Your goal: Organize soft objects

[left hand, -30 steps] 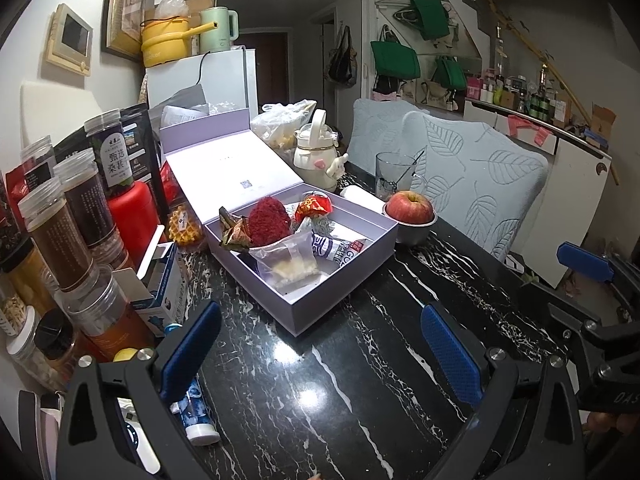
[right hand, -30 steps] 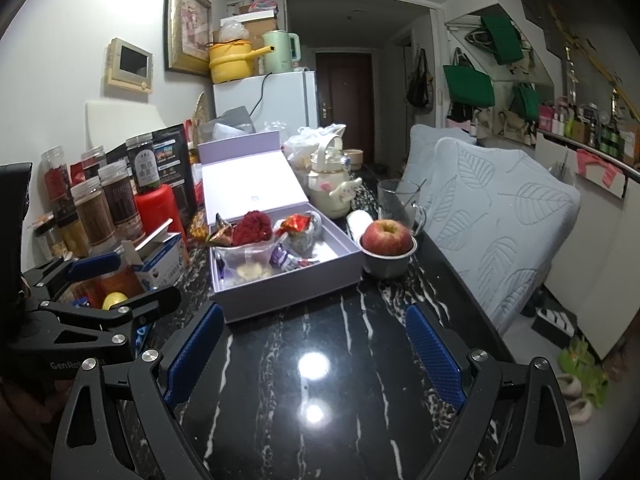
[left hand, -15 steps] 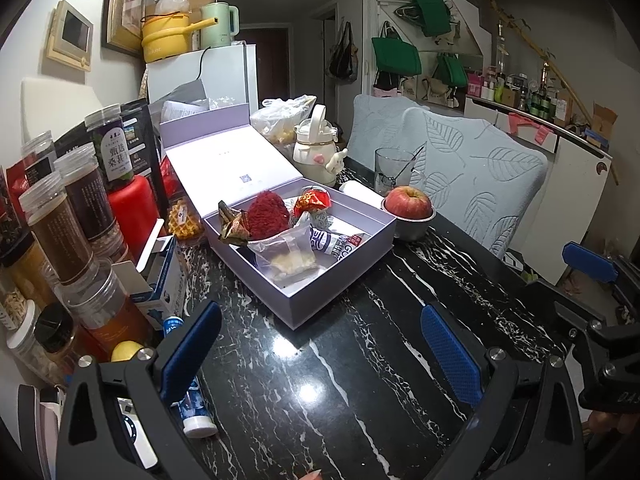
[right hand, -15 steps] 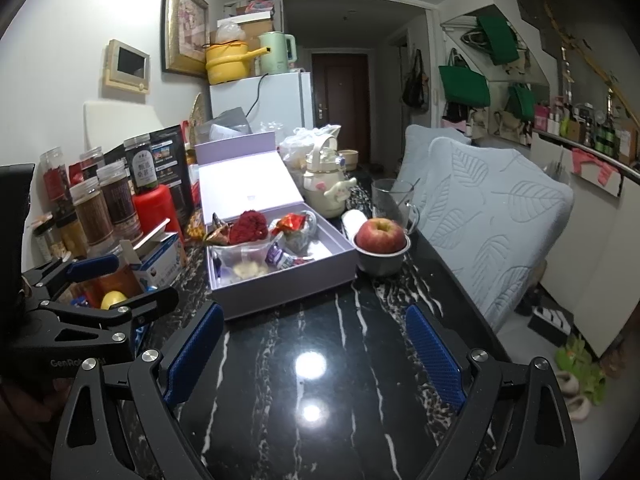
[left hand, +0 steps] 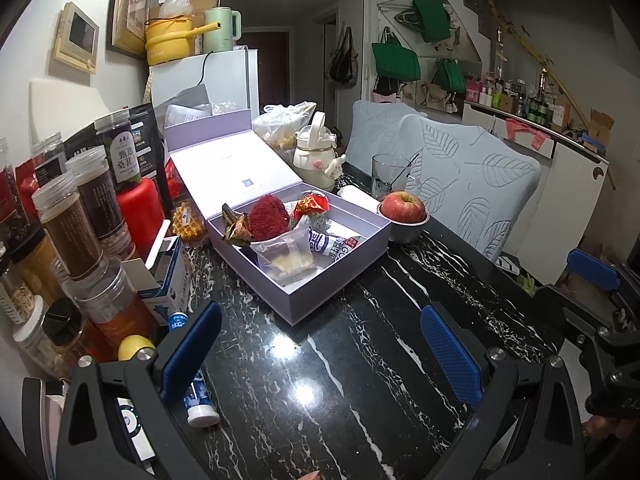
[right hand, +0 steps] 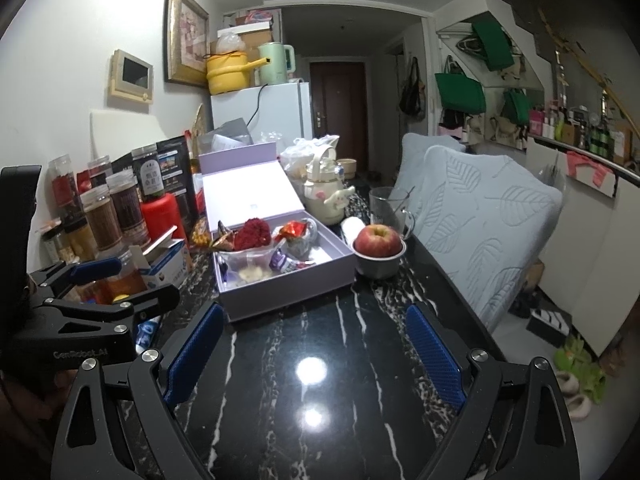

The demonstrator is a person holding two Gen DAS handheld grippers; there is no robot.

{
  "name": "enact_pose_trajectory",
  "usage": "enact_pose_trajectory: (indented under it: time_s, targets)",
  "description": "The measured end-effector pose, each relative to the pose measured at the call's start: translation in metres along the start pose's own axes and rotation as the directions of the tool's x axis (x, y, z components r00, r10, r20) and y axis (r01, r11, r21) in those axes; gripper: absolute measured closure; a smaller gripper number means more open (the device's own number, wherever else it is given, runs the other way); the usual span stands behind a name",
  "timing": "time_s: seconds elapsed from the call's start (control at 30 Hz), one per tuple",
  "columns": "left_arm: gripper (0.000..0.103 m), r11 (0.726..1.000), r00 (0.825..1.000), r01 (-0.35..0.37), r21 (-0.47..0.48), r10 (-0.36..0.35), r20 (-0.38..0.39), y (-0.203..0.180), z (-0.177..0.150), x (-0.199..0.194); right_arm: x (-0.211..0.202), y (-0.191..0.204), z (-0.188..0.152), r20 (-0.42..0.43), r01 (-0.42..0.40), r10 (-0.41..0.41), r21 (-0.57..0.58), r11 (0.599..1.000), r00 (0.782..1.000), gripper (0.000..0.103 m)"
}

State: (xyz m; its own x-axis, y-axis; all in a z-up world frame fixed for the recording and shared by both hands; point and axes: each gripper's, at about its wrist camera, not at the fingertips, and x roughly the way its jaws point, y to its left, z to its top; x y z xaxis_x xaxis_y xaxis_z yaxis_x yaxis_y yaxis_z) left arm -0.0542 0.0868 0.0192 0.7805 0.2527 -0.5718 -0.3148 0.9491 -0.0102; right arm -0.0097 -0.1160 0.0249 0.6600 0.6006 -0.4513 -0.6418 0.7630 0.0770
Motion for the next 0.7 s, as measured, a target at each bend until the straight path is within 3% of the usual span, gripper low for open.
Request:
enact_pose_trajectory:
  time_s: [0.7]
  targets:
    - [0.001,0.999,1.000,-0.006,0.039,0.006,-0.011,-0.020,-0.001,-0.004,-0.012,-0.012,-0.008,-0.012,0.013,-0.012,0.036,0.999,1.000,0.006]
